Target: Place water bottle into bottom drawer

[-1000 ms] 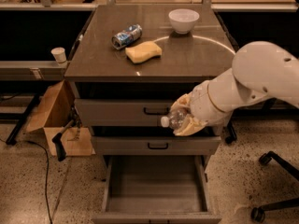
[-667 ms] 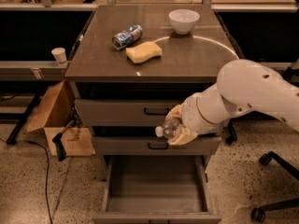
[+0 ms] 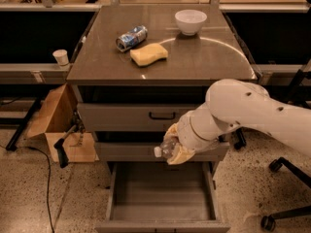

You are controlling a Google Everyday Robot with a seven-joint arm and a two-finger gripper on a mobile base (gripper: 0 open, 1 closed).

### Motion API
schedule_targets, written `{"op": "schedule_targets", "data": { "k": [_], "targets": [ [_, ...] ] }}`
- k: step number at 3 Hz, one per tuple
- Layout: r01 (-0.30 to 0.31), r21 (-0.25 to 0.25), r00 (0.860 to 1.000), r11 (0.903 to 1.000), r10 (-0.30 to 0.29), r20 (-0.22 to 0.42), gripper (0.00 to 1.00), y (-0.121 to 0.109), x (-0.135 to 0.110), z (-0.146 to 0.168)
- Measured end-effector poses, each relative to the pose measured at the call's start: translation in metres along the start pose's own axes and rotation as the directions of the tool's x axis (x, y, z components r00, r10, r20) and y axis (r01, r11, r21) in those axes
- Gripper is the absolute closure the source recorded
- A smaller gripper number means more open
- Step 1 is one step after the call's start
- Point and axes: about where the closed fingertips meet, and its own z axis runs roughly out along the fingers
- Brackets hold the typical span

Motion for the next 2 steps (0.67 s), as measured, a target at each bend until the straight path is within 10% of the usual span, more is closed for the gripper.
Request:
{"op": "schedule_targets", "data": {
  "k": [2],
  "targets": [
    [0.011, -0.099, 1.000, 0.9950, -0.013, -0.022, 1.00, 0.007, -0.002, 0.044]
  ]
}}
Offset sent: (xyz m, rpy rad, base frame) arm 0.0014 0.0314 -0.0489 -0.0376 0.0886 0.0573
